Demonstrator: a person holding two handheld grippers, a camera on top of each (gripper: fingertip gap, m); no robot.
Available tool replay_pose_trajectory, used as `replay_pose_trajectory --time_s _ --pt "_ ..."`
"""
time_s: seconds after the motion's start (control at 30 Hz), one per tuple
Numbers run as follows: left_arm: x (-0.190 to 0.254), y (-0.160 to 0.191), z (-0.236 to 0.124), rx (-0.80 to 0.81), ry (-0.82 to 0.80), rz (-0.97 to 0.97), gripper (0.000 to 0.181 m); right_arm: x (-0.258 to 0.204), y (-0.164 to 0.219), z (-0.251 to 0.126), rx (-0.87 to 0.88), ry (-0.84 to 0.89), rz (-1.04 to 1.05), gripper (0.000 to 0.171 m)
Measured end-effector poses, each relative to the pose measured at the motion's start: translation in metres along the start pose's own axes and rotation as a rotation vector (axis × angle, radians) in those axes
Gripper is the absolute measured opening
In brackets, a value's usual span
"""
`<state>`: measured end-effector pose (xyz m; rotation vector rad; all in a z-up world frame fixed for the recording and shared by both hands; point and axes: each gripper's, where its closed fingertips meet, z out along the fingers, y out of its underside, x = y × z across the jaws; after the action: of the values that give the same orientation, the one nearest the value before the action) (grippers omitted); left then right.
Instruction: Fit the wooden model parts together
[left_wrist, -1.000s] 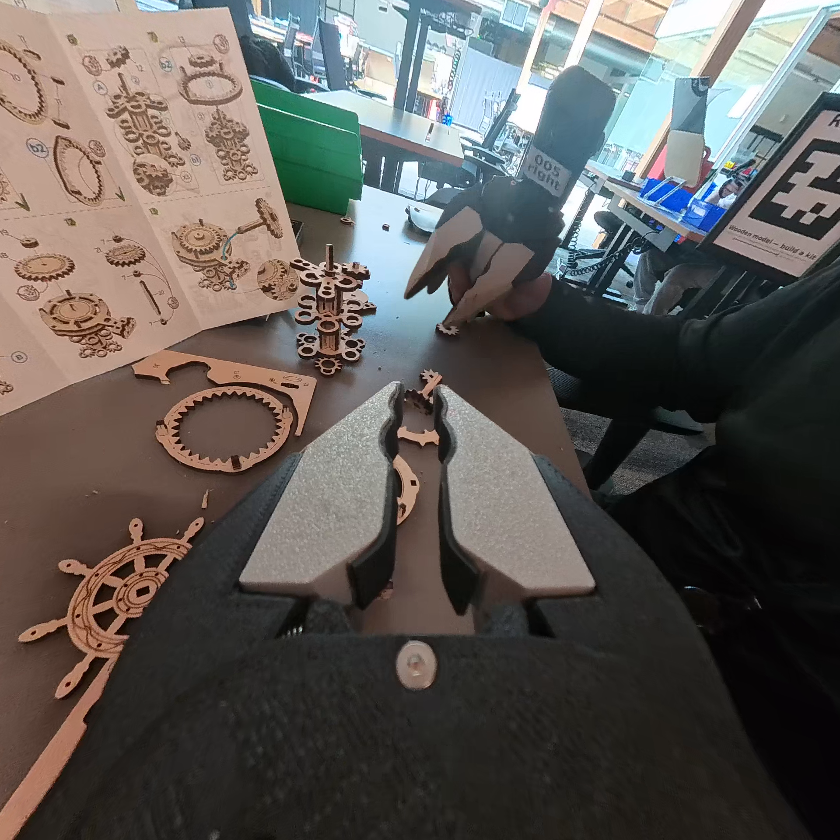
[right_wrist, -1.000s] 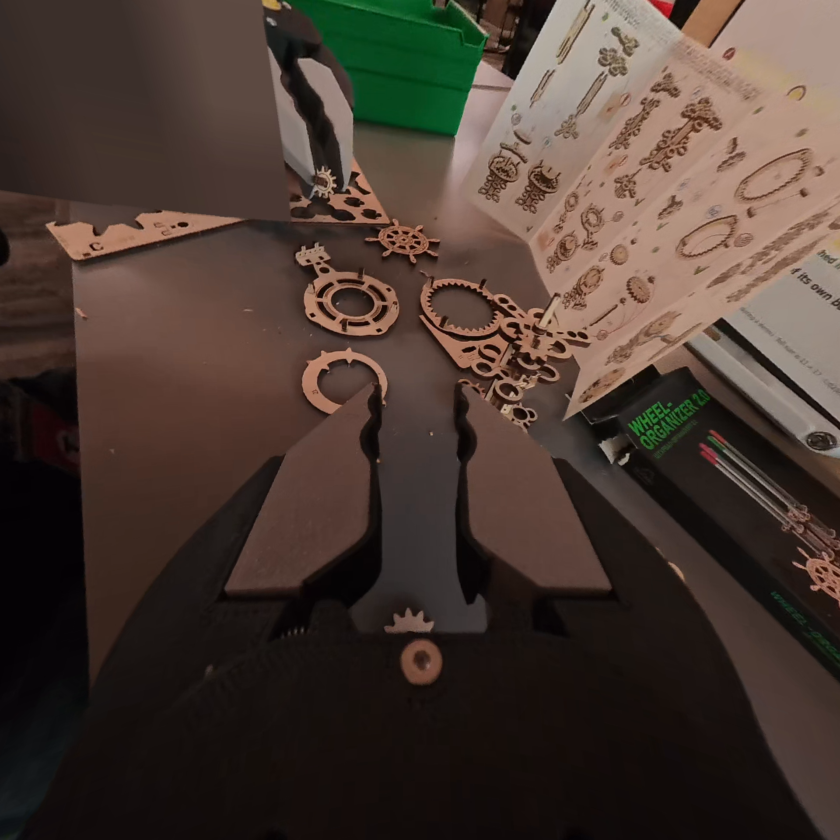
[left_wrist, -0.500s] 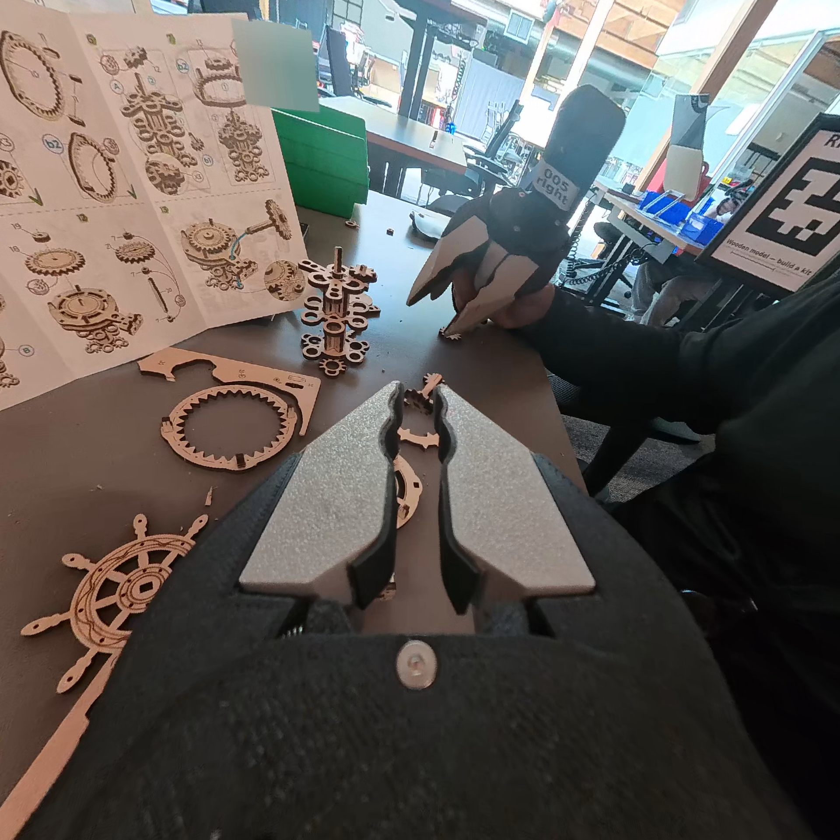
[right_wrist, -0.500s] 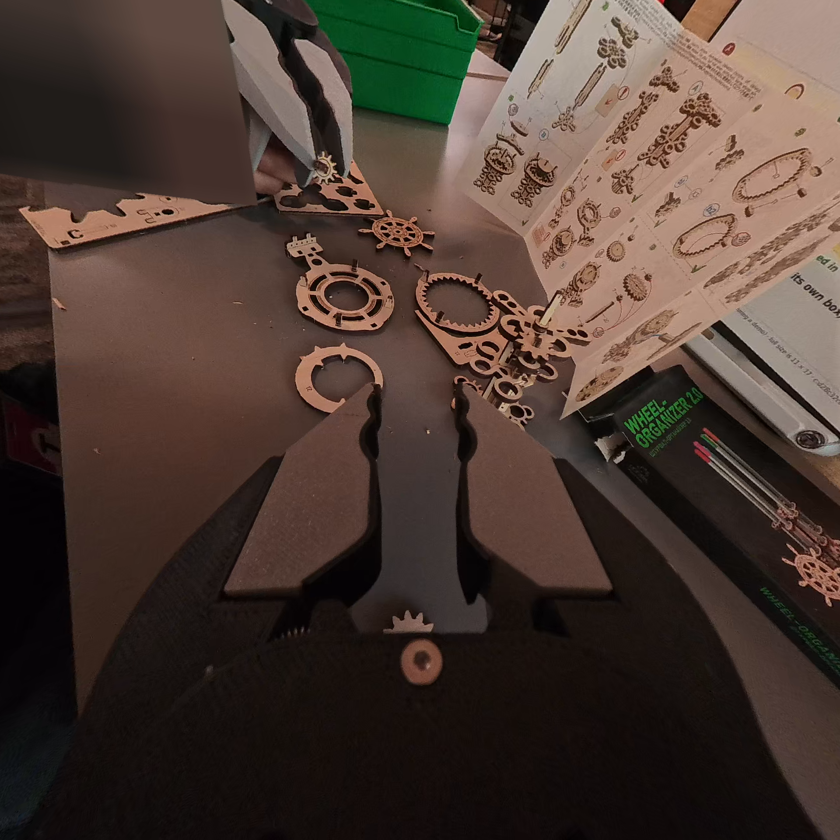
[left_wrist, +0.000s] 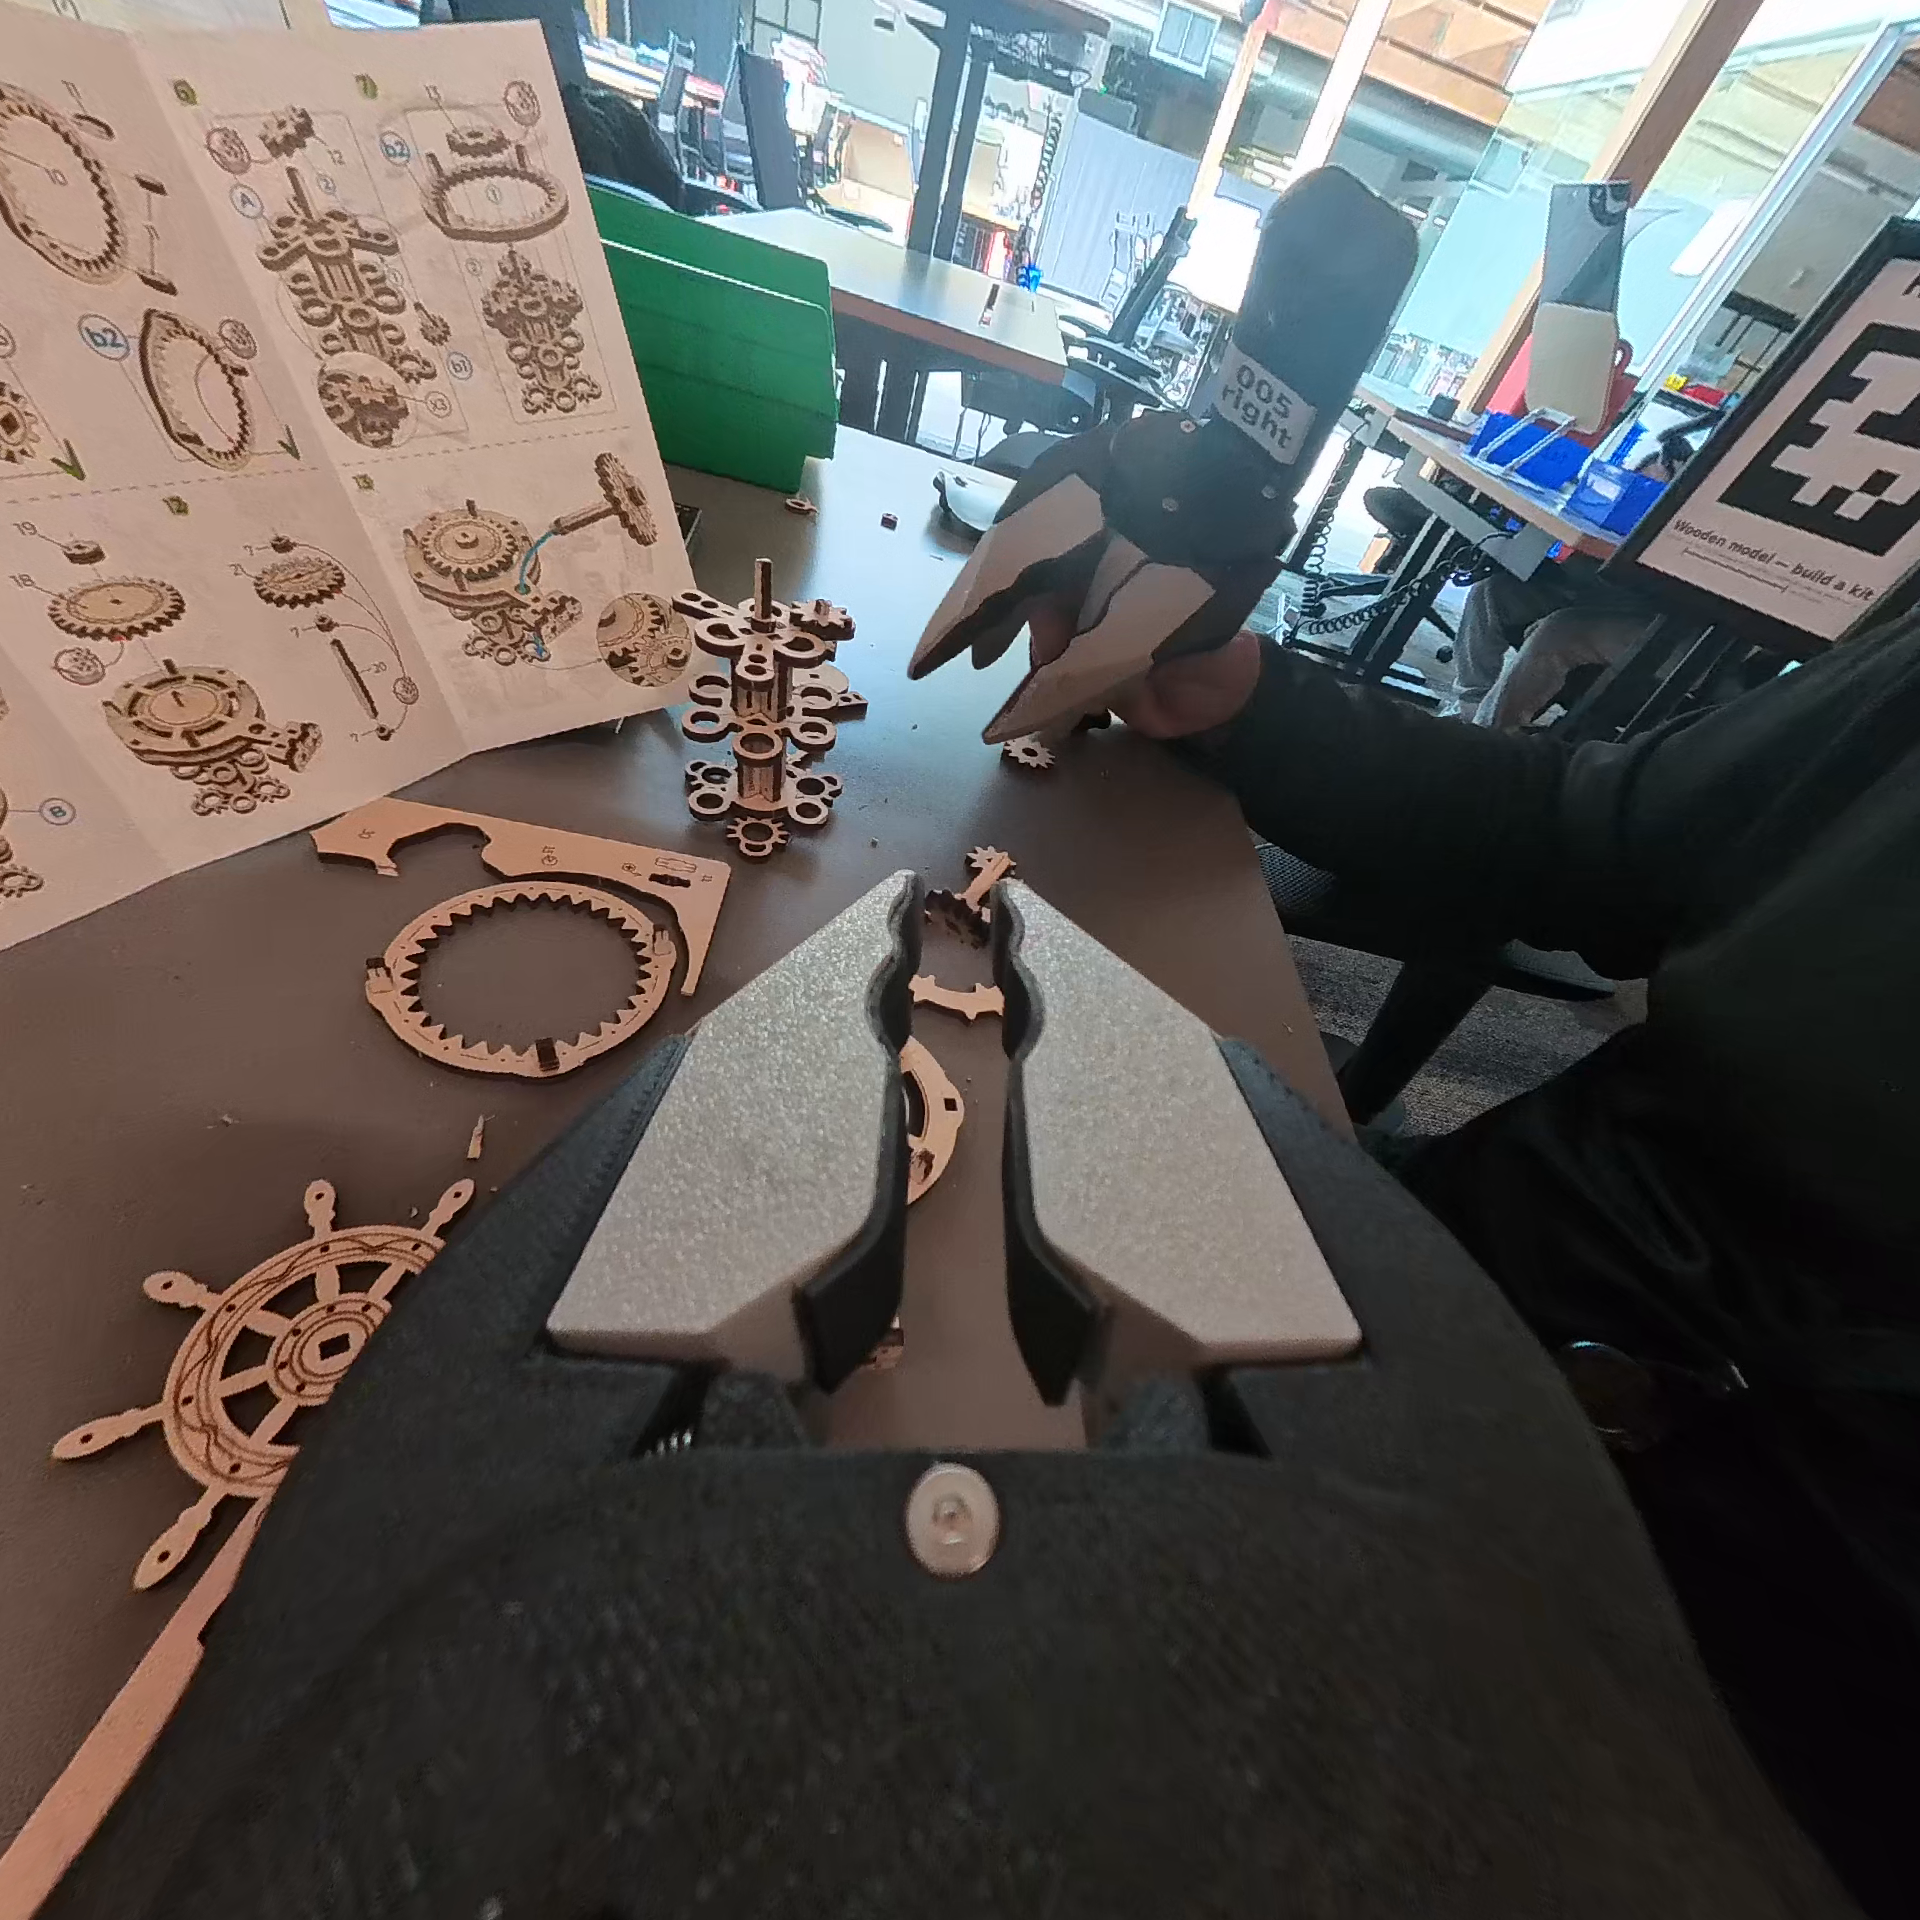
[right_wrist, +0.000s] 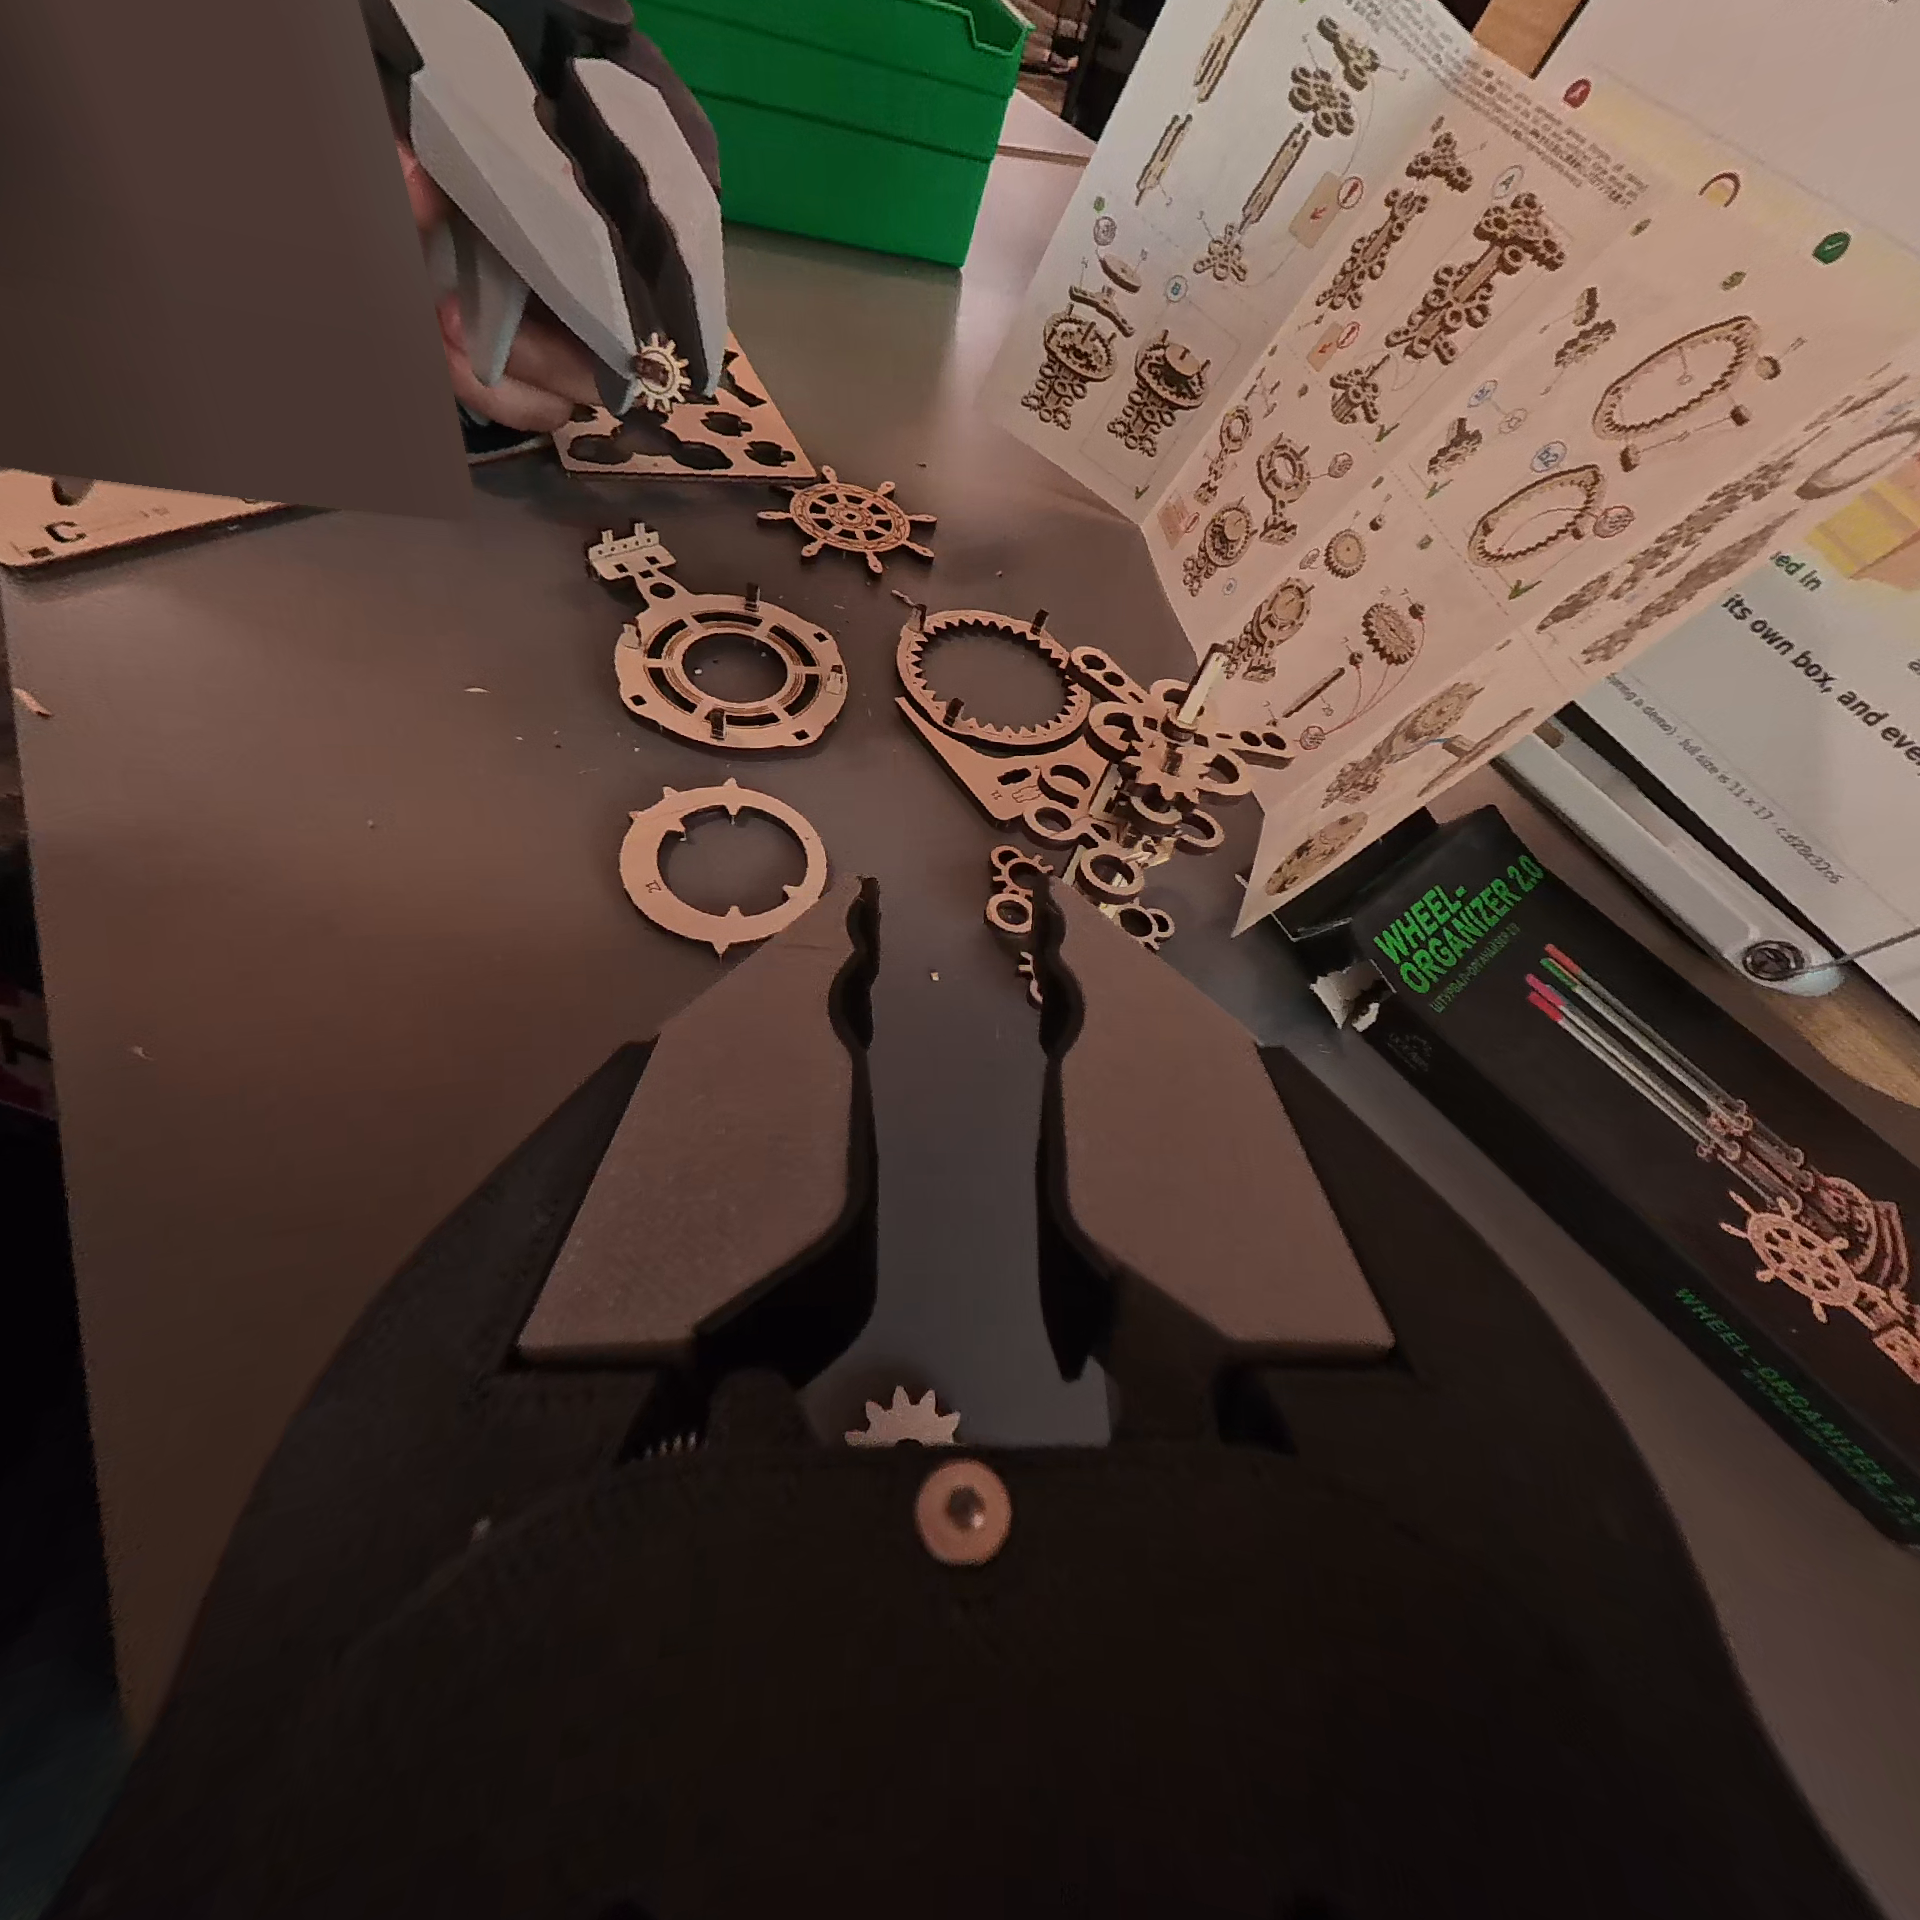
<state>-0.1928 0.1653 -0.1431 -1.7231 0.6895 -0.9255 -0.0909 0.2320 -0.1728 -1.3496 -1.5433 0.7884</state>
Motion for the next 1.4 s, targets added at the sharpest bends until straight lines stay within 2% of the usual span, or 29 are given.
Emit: replay_pose_trajectory --time_s 0.43,1.17,1.3,1.4 --pt "0.000 0.001 0.000 -0.006 -0.009 0.015 0.009 0.022 0.001 -0.004 0.005 0.116 0.029 0.026" --pt "-0.001 0.001 0.000 -0.006 -0.013 0.017 0.009 0.020 -0.002 -0.004 0.016 0.105 0.019 0.026" --pt "-0.001 0.001 0.001 -0.009 -0.015 0.017 0.010 0.019 -0.003 -0.005 0.023 0.106 0.022 0.028" --pt "-0.002 0.002 0.001 -0.014 -0.017 0.010 0.010 0.020 -0.001 -0.003 0.012 0.106 0.028 0.036"
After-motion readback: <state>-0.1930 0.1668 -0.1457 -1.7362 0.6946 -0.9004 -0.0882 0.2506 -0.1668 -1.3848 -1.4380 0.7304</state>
